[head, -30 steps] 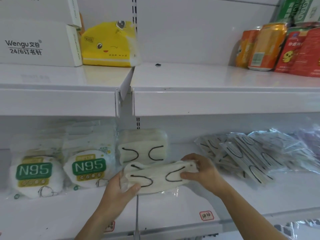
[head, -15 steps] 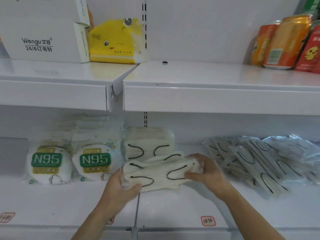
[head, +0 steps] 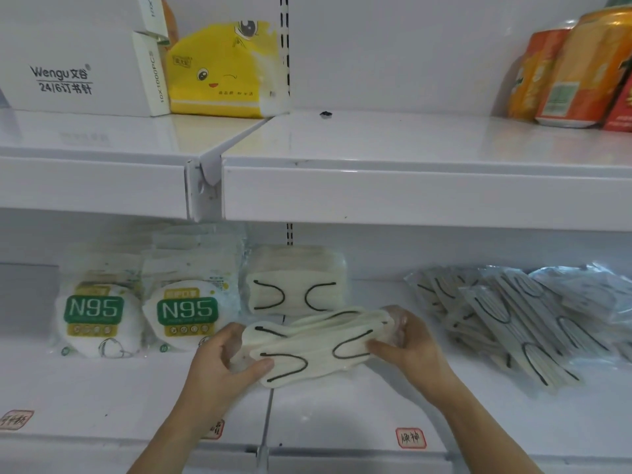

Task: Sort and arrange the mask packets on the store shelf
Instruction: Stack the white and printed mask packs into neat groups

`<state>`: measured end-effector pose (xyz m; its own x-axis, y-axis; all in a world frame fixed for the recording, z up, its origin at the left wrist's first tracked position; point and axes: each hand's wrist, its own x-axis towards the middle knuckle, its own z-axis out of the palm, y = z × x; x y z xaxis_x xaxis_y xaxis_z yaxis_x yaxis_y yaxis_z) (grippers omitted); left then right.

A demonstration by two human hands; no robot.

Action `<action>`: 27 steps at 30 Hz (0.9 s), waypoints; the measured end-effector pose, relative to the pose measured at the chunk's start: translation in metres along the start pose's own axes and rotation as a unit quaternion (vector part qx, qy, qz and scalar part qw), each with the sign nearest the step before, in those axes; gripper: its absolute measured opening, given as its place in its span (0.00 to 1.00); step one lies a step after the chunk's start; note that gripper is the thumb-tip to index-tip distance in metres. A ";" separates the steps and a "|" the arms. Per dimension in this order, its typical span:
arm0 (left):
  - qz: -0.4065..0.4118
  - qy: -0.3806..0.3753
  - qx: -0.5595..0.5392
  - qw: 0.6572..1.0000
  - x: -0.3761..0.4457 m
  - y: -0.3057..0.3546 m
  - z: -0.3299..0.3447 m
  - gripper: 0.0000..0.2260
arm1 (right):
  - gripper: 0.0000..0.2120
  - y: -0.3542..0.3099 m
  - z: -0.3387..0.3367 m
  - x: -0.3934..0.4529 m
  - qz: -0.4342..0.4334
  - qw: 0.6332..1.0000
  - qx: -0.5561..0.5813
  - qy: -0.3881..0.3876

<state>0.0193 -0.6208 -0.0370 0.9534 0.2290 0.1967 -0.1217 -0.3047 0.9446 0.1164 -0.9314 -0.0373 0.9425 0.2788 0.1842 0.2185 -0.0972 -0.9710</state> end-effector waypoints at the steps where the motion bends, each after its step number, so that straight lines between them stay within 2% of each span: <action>1: 0.007 -0.004 -0.001 1.000 0.001 0.000 -0.003 0.28 | 0.19 -0.002 -0.004 0.002 -0.007 1.000 0.003 0.001; 4: 0.023 -0.058 0.015 0.998 -0.001 0.005 -0.009 0.30 | 0.19 -0.009 -0.011 0.004 -0.015 1.000 -0.023 -0.009; 6: 0.032 -0.094 0.016 0.995 -0.003 0.002 -0.010 0.28 | 0.20 -0.004 -0.011 0.000 -0.007 0.997 -0.073 -0.034; 10: 0.041 -0.099 0.048 0.993 -0.004 -0.005 -0.001 0.23 | 0.20 0.009 -0.001 -0.004 0.021 0.997 -0.066 -0.018; 13: 0.019 -0.041 0.080 0.996 0.000 -0.008 0.006 0.18 | 0.15 0.006 0.004 0.003 0.023 1.000 0.005 -0.011; 15: 0.018 -0.005 0.044 0.999 0.003 -0.002 0.011 0.17 | 0.15 -0.003 0.000 0.007 0.011 0.999 0.024 -0.019; 17: 0.043 -0.004 -0.008 0.999 0.004 0.007 0.014 0.11 | 0.19 -0.009 -0.006 0.010 0.008 0.999 0.033 -0.026; 20: 0.042 -0.059 -0.053 0.996 0.002 0.011 0.011 0.15 | 0.26 -0.001 -0.010 0.010 0.040 0.994 0.084 -0.062; 22: 0.023 -0.063 -0.072 0.995 0.000 0.004 0.010 0.13 | 0.26 0.015 -0.004 0.008 0.063 0.987 0.129 -0.069; 25: 0.024 0.003 -0.062 0.998 -0.001 -0.005 0.016 0.18 | 0.22 0.028 0.004 0.010 0.055 0.987 0.146 -0.041; 27: 0.015 0.038 -0.128 0.991 0.001 -0.005 0.022 0.18 | 0.21 0.018 0.003 0.012 0.049 0.989 0.138 -0.037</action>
<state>0.0271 -0.6394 -0.0474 0.9260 0.2949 0.2357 -0.2249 -0.0706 0.9718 0.1307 -0.9267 -0.0529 0.9323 0.3516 0.0844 0.0393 0.1335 -0.9903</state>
